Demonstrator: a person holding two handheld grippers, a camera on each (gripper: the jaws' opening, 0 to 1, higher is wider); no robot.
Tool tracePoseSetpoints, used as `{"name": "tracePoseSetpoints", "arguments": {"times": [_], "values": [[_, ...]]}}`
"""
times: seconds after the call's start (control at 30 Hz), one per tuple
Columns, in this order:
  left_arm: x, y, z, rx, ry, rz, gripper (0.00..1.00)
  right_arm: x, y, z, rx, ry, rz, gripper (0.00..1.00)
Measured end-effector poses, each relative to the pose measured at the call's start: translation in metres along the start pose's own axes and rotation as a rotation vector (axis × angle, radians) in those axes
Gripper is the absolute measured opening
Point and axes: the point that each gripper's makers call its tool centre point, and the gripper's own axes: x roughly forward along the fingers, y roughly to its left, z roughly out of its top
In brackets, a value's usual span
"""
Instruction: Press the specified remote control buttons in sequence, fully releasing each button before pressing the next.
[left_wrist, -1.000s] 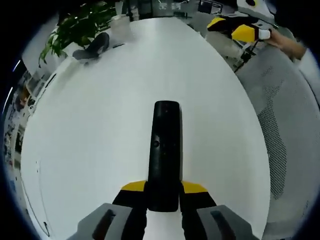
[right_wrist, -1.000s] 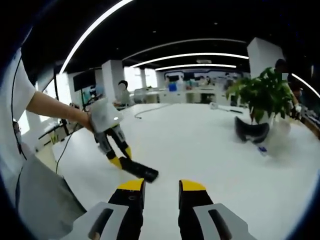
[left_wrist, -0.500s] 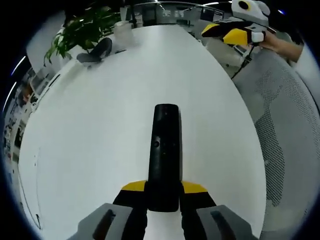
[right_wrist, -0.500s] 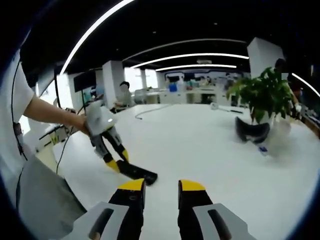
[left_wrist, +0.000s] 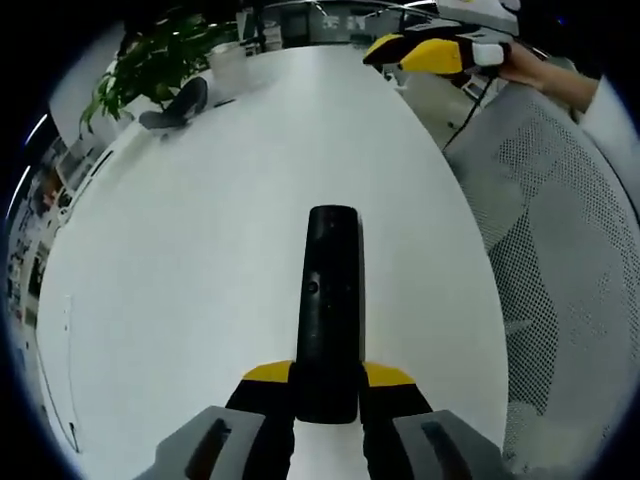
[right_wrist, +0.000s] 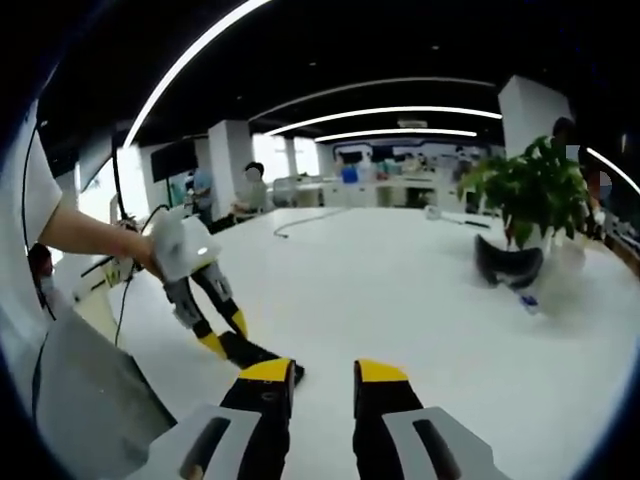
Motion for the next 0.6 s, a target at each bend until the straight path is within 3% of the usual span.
{"name": "tracePoseSetpoints", "arguments": {"times": [0.6], "values": [[0.000, -0.037, -0.001, 0.018, 0.044, -0.007, 0.23, 0.001, 0.006, -0.002, -0.010, 0.014, 0.033, 0.18]]}}
